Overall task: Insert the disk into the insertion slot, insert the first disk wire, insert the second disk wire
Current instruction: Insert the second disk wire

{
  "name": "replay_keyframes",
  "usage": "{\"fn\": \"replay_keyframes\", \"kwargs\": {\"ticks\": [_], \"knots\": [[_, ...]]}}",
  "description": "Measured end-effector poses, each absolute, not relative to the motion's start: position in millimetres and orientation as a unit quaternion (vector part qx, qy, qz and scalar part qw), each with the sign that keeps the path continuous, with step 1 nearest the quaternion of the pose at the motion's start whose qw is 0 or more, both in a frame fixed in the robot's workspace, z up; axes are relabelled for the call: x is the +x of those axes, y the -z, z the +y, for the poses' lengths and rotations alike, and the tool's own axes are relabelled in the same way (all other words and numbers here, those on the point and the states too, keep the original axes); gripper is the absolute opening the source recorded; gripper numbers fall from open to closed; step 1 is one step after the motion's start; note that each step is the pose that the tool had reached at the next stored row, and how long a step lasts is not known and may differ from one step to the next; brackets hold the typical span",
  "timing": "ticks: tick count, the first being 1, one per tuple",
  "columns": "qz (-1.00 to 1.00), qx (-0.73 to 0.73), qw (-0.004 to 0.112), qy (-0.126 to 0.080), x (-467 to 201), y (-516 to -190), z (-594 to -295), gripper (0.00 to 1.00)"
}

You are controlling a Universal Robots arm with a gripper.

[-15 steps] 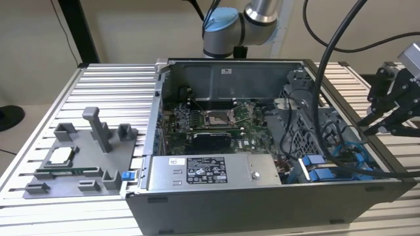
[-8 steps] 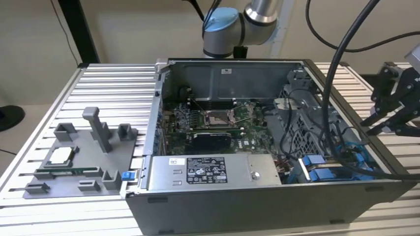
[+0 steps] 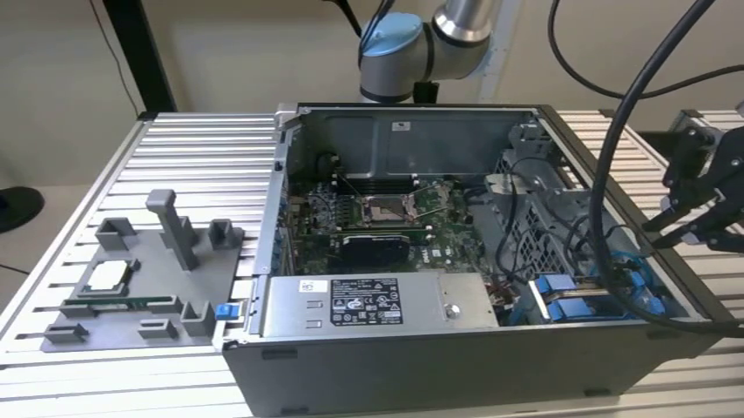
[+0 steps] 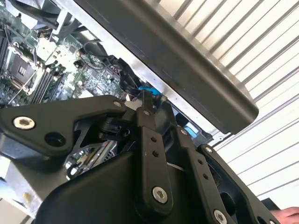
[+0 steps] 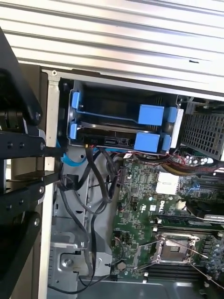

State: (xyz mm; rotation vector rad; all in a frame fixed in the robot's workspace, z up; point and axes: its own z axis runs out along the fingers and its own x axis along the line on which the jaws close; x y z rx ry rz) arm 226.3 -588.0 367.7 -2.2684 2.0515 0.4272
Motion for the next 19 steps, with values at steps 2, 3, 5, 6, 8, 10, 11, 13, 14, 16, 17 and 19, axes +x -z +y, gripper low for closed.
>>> {"fn": "replay_keyframes", "kwargs": {"ticks": [2, 3, 5, 6, 8, 10, 11, 13, 14, 16, 17, 19], "knots": [[0.663, -0.734, 0.023, -0.142, 228.1, -366.0, -590.2, 1.00], [0.663, -0.734, 0.021, -0.144, 229.1, -365.1, -591.0, 1.00], [0.661, -0.736, 0.020, -0.146, 231.8, -363.4, -591.4, 1.00], [0.660, -0.737, 0.019, -0.146, 233.5, -362.8, -591.4, 1.00], [0.658, -0.738, 0.019, -0.146, 235.7, -362.0, -591.4, 1.00], [0.658, -0.739, 0.019, -0.146, 235.9, -361.9, -591.4, 1.00], [0.658, -0.739, 0.018, -0.146, 236.0, -362.0, -591.4, 1.00], [0.658, -0.739, 0.019, -0.146, 236.4, -361.7, -591.5, 1.00], [0.658, -0.739, 0.018, -0.146, 236.6, -361.5, -591.5, 1.00], [0.658, -0.739, 0.018, -0.146, 237.0, -360.4, -591.5, 1.00], [0.658, -0.739, 0.018, -0.147, 237.1, -359.1, -591.5, 1.00], [0.658, -0.738, 0.017, -0.148, 237.2, -356.7, -591.5, 1.00]]}}
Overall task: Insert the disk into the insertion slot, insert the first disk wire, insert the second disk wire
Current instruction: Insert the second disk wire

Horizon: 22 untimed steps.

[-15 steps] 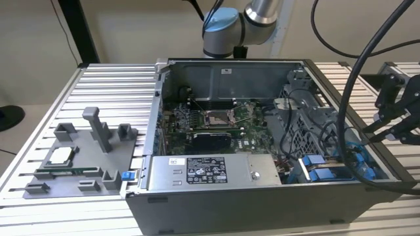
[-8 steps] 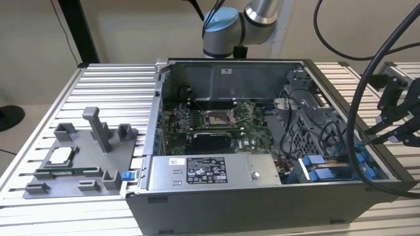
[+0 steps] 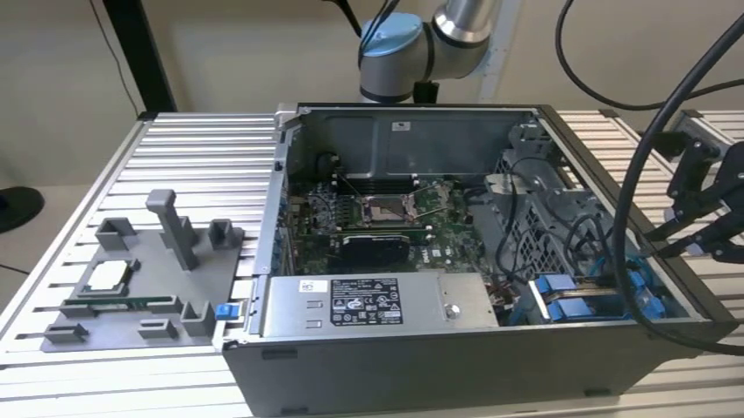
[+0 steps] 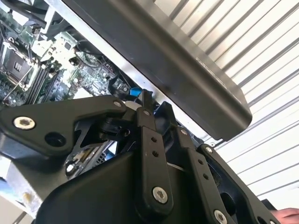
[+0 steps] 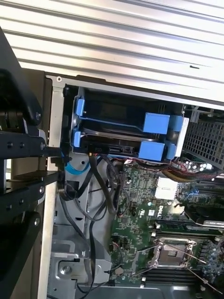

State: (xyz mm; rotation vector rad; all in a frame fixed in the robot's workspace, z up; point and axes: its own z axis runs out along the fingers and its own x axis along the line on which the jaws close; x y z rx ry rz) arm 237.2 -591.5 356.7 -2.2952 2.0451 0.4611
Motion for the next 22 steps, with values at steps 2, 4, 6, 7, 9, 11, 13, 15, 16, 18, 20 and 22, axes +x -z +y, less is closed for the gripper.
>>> {"fn": "replay_keyframes", "kwargs": {"ticks": [2, 4, 6, 7, 9, 11, 13, 15, 16, 18, 20, 22], "knots": [[0.658, -0.738, 0.016, -0.149, 237.3, -353.3, -591.5, 1.00], [0.658, -0.738, 0.015, -0.150, 237.5, -350.8, -591.5, 1.00], [0.658, -0.738, 0.015, -0.150, 237.6, -349.2, -591.4, 1.00], [0.658, -0.738, 0.014, -0.151, 237.6, -348.6, -591.4, 1.00], [0.658, -0.738, 0.014, -0.151, 237.6, -347.9, -591.5, 1.00], [0.658, -0.738, 0.014, -0.151, 237.7, -347.7, -591.8, 1.00], [0.658, -0.737, 0.015, -0.152, 237.6, -347.7, -592.6, 1.00], [0.659, -0.736, 0.015, -0.153, 237.1, -347.7, -593.8, 1.00], [0.659, -0.736, 0.016, -0.154, 236.8, -347.8, -594.6, 1.00], [0.660, -0.735, 0.016, -0.155, 235.9, -348.2, -596.3, 1.00], [0.661, -0.734, 0.018, -0.157, 234.5, -348.5, -597.5, 1.00], [0.662, -0.733, 0.020, -0.158, 232.8, -349.2, -598.5, 0.00]]}}
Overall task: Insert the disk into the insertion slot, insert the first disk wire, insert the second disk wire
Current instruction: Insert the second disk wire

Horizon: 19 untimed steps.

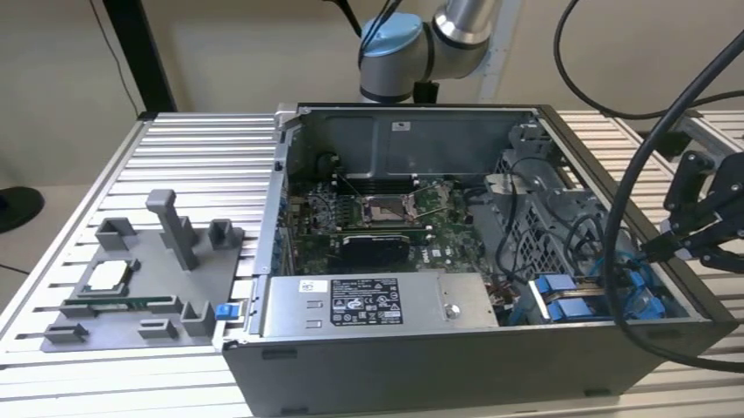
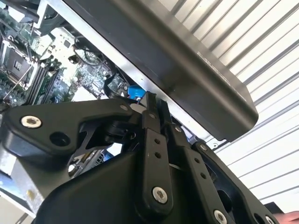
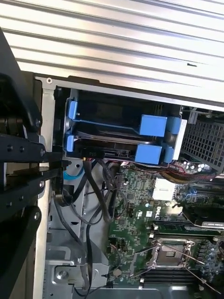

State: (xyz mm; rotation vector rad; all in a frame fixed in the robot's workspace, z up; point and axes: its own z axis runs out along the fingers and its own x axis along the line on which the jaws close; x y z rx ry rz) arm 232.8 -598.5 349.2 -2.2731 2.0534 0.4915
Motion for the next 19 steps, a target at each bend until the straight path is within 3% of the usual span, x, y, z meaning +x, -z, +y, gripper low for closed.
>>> {"fn": "replay_keyframes", "kwargs": {"ticks": [19], "knots": [[0.668, -0.718, 0.054, -0.188, 216.4, -374.7, -599.2, 0.00]]}}
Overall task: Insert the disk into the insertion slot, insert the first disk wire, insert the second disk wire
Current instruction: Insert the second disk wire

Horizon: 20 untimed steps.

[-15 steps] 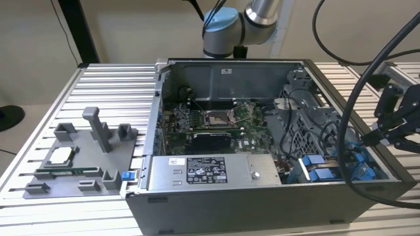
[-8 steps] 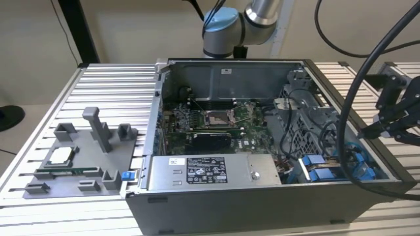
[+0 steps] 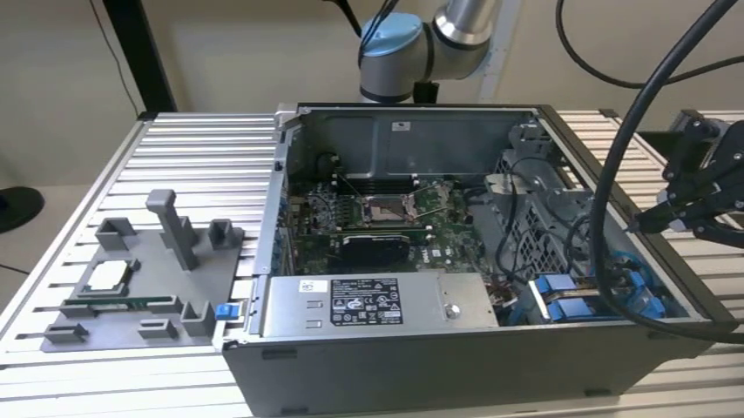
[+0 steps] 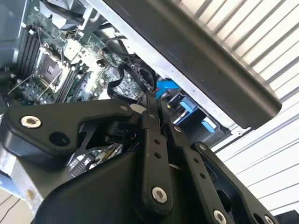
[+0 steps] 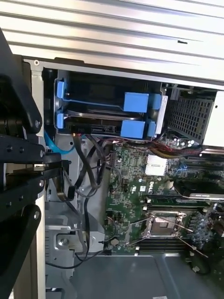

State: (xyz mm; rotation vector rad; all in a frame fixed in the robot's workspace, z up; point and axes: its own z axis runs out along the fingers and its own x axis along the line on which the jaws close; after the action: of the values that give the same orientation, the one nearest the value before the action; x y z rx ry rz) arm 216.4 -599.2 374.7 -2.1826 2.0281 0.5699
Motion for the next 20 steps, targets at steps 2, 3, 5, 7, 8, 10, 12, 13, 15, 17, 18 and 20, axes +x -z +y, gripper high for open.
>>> {"fn": "replay_keyframes", "kwargs": {"ticks": [2, 3, 5, 7, 8, 10, 12, 13, 15, 17, 18, 20], "knots": [[0.667, -0.718, 0.055, -0.189, 211.4, -376.3, -599.3, 0.00], [0.667, -0.718, 0.055, -0.189, 208.4, -377.0, -599.4, 0.00], [0.667, -0.718, 0.055, -0.189, 201.2, -377.8, -599.6, 0.00], [0.667, -0.718, 0.055, -0.189, 193.1, -378.3, -599.9, 0.00], [0.667, -0.718, 0.055, -0.189, 188.6, -378.3, -600.1, 0.00], [0.667, -0.718, 0.055, -0.189, 179.3, -378.3, -600.6, 0.00], [0.667, -0.718, 0.055, -0.189, 171.5, -378.3, -601.2, 0.00], [0.667, -0.718, 0.056, -0.188, 168.9, -378.2, -601.3, 0.00], [0.667, -0.720, 0.061, -0.183, 166.4, -377.2, -601.3, 0.00], [0.666, -0.721, 0.066, -0.177, 164.7, -375.4, -601.6, 0.00], [0.666, -0.722, 0.069, -0.175, 163.8, -374.5, -602.0, 0.00], [0.666, -0.723, 0.073, -0.170, 161.6, -373.0, -602.5, 0.00]]}}
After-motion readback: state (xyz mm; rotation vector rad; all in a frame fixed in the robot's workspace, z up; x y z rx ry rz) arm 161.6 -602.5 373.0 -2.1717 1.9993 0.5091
